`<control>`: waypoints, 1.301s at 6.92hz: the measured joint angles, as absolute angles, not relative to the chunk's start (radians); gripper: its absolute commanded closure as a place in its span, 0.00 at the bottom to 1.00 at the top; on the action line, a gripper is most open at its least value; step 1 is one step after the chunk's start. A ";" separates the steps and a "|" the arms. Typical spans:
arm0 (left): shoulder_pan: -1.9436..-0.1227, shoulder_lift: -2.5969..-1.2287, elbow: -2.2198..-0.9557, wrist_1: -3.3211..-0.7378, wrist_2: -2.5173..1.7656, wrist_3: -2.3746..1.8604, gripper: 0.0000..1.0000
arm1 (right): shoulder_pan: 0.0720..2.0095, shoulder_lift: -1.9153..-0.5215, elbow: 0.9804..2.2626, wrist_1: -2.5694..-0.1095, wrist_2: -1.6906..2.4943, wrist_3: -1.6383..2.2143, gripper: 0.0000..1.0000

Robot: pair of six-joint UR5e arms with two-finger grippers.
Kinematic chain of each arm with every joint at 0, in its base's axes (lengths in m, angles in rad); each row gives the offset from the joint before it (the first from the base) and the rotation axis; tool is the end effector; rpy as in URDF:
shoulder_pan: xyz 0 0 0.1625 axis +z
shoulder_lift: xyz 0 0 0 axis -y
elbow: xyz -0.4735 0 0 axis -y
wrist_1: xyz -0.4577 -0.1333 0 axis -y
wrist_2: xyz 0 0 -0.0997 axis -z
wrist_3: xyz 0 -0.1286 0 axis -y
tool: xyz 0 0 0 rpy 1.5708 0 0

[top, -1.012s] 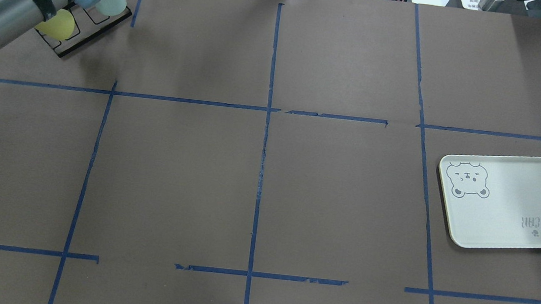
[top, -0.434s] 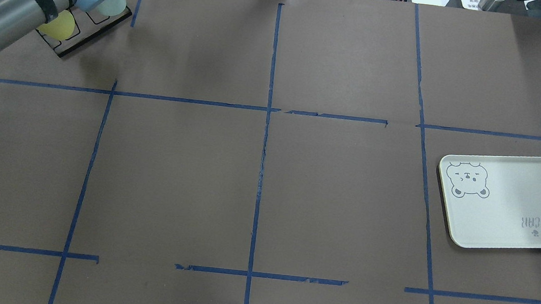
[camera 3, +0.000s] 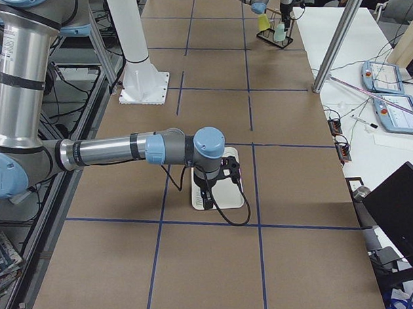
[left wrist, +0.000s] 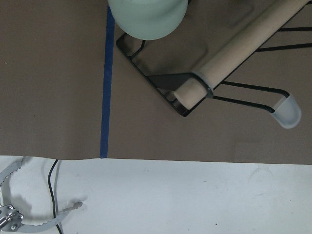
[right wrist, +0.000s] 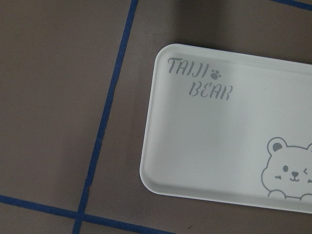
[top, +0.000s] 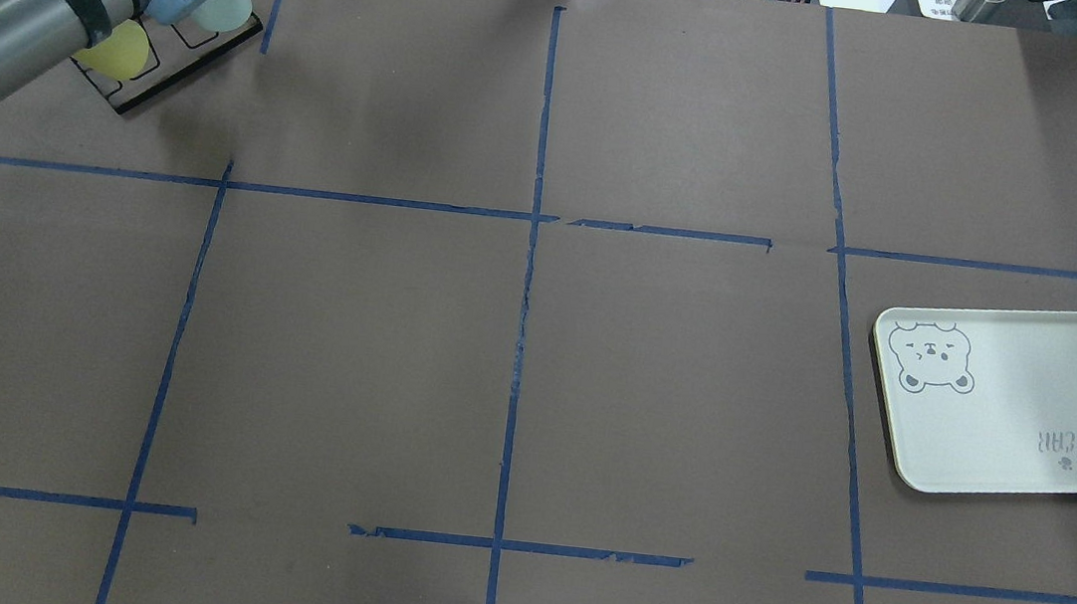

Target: Left arm grabs green cup and hands to right arm on tray

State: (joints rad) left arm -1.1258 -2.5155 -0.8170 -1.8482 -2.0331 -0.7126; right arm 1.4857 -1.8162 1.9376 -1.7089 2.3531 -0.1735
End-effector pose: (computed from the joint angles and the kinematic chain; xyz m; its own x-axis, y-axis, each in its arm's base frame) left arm 0.3507 -0.9118 0.4108 0.7968 -0.0976 -0.5963 0.1809 0.9801 0.0813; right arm 0.0053 -0.4395 0.6593 0.6824 -0.2198 0.6971 0.2059 0.9729 0.1052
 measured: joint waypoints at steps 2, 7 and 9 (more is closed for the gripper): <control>-1.125 -2.503 -0.819 -1.850 -2.063 -0.714 0.06 | 1.483 -1.816 1.936 -1.709 2.352 -0.173 0.00; -1.127 -2.489 -0.828 -1.848 -2.119 -0.719 1.00 | 1.478 -1.816 1.936 -1.709 2.355 -0.172 0.00; -1.166 -2.486 -0.904 -1.807 -2.216 -0.720 1.00 | 1.475 -1.816 1.936 -1.708 2.355 -0.171 0.00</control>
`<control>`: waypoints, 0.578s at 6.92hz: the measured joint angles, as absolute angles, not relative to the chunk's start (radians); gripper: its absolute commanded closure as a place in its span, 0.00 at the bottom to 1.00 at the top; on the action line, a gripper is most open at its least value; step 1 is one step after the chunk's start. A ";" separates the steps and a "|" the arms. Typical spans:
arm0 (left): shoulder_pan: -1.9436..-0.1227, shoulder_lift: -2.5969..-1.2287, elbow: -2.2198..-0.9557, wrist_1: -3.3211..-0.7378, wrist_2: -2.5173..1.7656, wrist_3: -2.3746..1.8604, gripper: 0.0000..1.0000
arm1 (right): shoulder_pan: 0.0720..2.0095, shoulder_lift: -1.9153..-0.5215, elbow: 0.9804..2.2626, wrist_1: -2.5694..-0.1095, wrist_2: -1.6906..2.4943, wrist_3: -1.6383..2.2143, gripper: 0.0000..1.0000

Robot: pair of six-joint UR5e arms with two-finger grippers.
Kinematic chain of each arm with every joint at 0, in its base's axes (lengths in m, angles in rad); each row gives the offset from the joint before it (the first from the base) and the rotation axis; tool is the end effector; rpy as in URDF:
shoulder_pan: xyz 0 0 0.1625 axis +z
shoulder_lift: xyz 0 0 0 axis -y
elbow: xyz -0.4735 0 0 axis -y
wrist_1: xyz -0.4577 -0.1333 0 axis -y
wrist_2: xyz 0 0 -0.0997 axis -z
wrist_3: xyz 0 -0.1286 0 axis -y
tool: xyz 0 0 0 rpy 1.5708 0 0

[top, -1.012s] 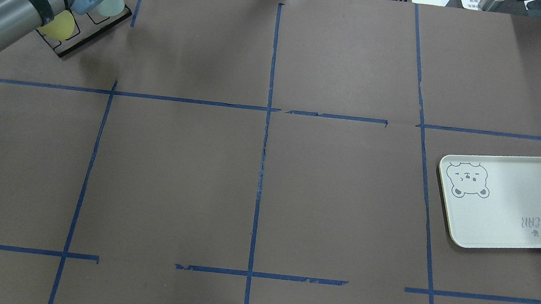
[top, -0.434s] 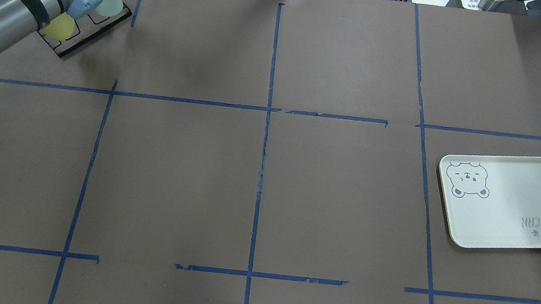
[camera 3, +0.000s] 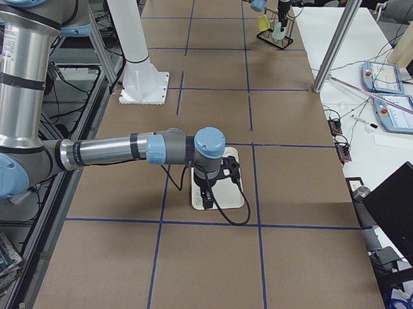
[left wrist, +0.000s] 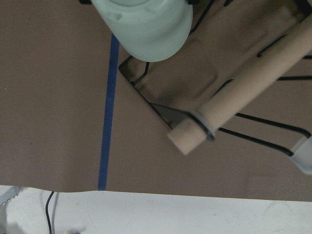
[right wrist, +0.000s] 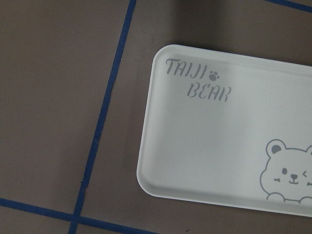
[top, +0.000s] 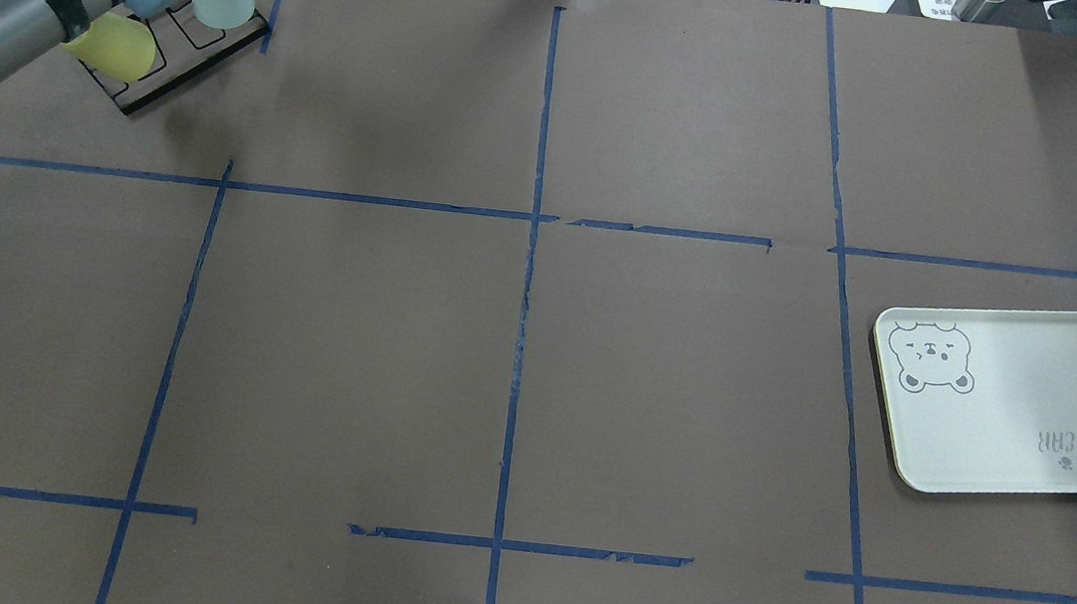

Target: Left arm grabs green cup and hands to right arm on tray

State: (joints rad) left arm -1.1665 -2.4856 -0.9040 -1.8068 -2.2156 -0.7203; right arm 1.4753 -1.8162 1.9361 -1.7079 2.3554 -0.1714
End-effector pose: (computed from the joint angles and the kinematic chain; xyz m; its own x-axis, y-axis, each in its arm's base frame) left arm 0.3242 -0.9000 0.3835 0.6992 -0.1072 -0.7068 0.1504 0.9886 -0.0012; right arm 0.0005 -0.4396 0.6598 0.6790 -0.2243 0.6990 0.2143 0.9713 0.1035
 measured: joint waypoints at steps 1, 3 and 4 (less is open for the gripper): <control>-1.197 -2.466 -1.014 -1.727 -2.256 -0.720 1.00 | 1.473 -1.815 1.937 -1.708 2.361 -0.171 0.00; -1.218 -2.421 -1.274 -1.532 -2.279 -0.735 1.00 | 1.446 -1.785 1.939 -1.703 2.385 -0.158 0.00; -1.207 -2.394 -1.374 -1.502 -2.281 -0.808 1.00 | 1.404 -1.748 1.940 -1.680 2.395 -0.093 0.00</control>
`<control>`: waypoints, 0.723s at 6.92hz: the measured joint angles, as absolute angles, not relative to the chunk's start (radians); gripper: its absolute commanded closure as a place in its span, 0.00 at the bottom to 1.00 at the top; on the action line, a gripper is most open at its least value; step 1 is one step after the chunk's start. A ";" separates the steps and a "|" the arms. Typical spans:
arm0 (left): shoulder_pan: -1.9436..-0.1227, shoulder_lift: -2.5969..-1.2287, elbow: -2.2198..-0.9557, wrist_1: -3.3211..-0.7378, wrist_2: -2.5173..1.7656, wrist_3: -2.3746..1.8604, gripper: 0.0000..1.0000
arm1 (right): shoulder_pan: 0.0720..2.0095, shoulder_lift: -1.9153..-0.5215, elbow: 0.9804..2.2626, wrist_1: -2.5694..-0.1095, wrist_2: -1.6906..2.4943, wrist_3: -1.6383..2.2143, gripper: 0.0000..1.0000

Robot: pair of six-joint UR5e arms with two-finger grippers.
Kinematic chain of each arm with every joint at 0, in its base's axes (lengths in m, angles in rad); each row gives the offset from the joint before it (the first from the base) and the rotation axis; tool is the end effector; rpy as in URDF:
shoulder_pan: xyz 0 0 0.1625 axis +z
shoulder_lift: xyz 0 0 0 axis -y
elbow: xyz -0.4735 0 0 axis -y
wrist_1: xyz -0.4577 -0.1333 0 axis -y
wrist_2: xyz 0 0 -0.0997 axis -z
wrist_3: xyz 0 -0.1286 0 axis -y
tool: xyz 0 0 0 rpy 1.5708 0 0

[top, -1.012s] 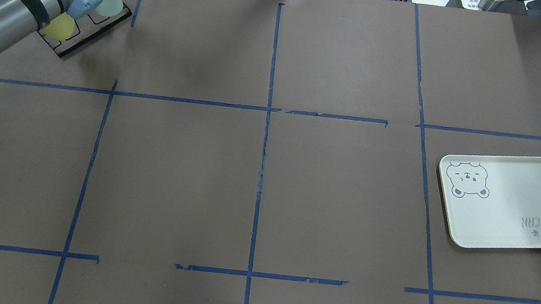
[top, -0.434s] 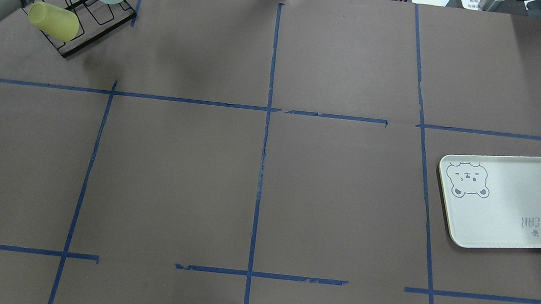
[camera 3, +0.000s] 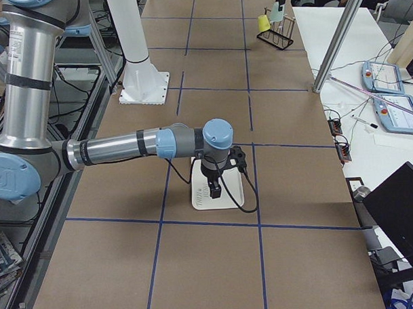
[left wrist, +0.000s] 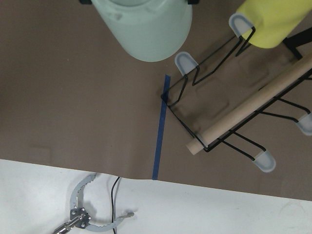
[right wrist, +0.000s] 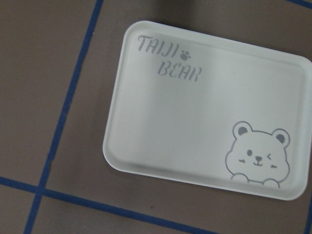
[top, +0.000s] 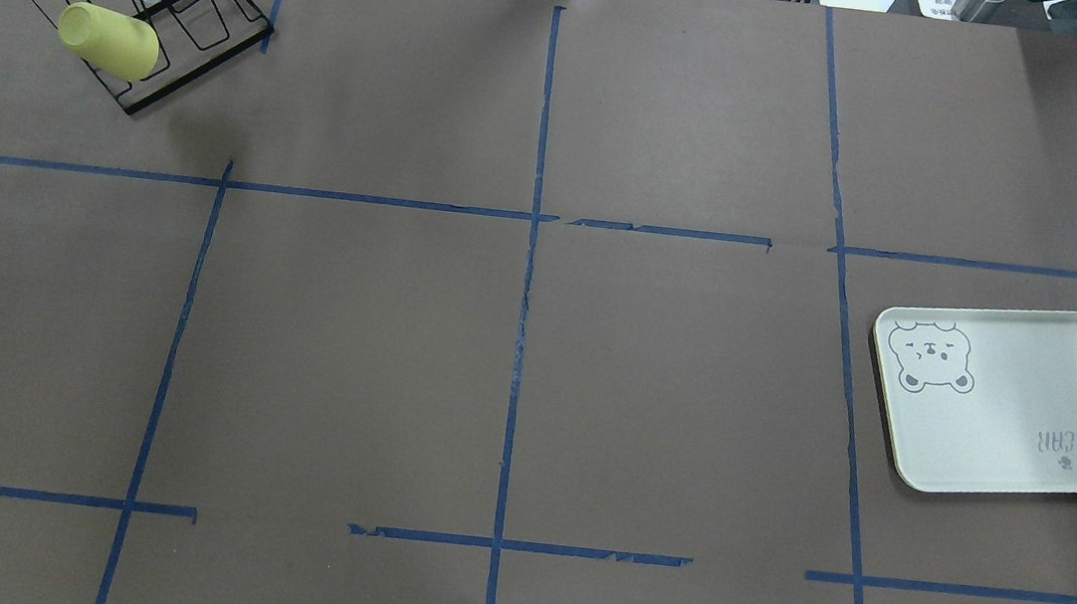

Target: Left arm grabs green cup and hands to right arm on tray

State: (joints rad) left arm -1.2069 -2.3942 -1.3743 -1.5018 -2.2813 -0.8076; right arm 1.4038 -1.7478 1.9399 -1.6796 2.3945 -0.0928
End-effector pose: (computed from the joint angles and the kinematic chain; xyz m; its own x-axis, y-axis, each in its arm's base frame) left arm 0.2578 -0.8158 0.2458 0.6229 -0.1634 -0.7650 0.2144 0.9762 -0.0339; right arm -0.0401 -0.4724 0.6200 0.6417 -0.2635 0.7203 0.2261 0.9624 0.1506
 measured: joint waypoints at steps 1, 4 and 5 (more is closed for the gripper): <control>-1.169 -2.352 -1.469 -1.522 -2.282 -0.934 1.00 | 1.341 -1.713 1.941 -1.613 2.397 0.044 0.00; -0.956 -2.229 -1.714 -1.686 -2.236 -1.359 0.99 | 1.133 -1.644 1.941 -1.268 2.355 0.567 0.00; -0.869 -2.189 -1.762 -1.817 -2.190 -1.510 0.98 | 1.083 -1.603 1.947 -1.206 2.350 0.717 0.00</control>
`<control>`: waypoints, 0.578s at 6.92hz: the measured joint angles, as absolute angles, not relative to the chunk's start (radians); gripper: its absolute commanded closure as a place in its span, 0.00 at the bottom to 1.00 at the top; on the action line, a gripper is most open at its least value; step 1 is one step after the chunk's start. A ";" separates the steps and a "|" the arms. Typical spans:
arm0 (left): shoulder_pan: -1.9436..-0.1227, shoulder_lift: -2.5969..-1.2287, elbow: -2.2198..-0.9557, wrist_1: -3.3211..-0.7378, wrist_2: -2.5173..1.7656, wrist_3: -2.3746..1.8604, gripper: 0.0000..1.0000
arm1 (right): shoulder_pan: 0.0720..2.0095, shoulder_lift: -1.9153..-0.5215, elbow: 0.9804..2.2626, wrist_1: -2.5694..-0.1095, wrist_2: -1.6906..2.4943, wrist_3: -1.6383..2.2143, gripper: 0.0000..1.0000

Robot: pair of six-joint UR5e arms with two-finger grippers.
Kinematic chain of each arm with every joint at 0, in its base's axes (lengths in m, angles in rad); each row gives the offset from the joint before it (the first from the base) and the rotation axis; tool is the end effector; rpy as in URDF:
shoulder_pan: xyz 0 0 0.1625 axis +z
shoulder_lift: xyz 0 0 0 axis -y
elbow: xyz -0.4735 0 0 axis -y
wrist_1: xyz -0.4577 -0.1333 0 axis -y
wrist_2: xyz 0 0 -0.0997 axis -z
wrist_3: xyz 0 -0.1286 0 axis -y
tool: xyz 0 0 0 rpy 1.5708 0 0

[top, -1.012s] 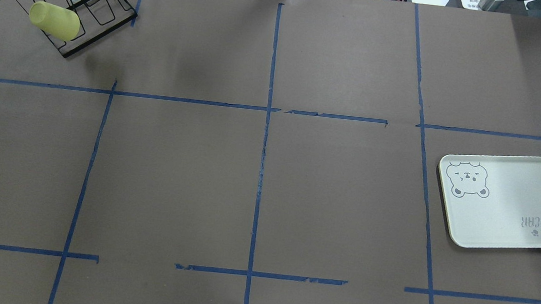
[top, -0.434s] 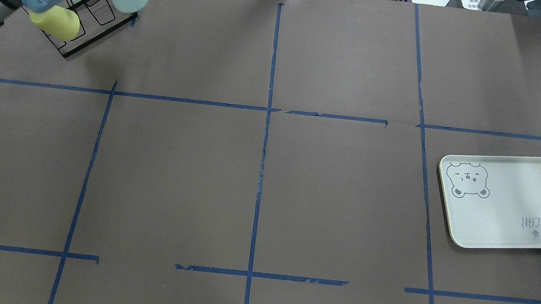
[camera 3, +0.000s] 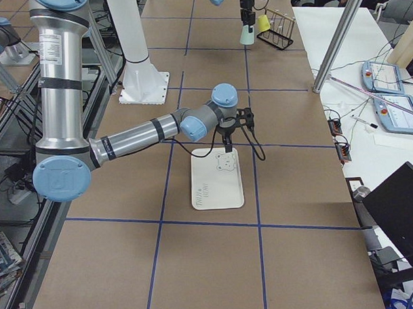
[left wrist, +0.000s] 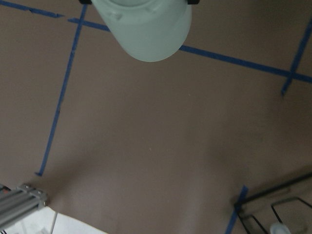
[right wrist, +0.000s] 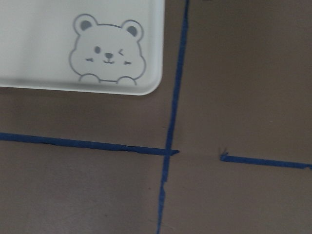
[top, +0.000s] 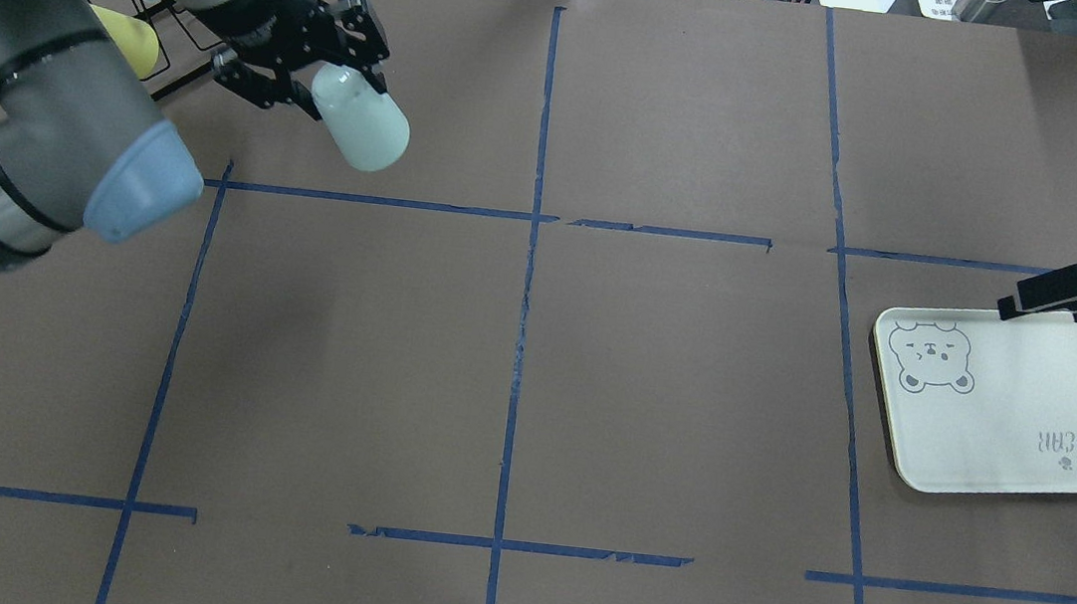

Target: Left arm grabs green cup and hands to right arm on tray

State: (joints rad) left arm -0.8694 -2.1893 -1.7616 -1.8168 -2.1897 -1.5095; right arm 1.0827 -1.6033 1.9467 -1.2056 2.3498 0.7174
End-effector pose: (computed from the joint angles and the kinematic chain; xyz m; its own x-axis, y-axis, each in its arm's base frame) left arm 0.4266 -0.5960 0.1819 0.3357 -0.3201 -0.8859 0.2765 0.9326 -0.2321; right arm -0.2204 -0.5067 0.4862 0.5461 -0.1149 0.8298 -0.0040 0.9902 0.1397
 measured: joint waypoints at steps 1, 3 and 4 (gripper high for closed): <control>-0.802 -2.160 -1.777 -1.992 -2.161 -1.667 0.96 | 1.042 -1.562 1.957 -1.150 2.350 0.856 0.00; -0.715 -2.117 -1.765 -2.347 -2.146 -1.947 0.96 | 0.971 -1.503 1.968 -0.962 2.351 1.160 0.00; -0.691 -2.108 -1.752 -2.482 -2.145 -2.020 0.96 | 0.948 -1.493 1.967 -0.819 2.352 1.317 0.00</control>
State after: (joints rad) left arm -0.6911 -2.1084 -1.7522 -2.4820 -2.1446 -2.0198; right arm 0.9479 -1.4930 1.9670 -0.8185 2.3519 1.3165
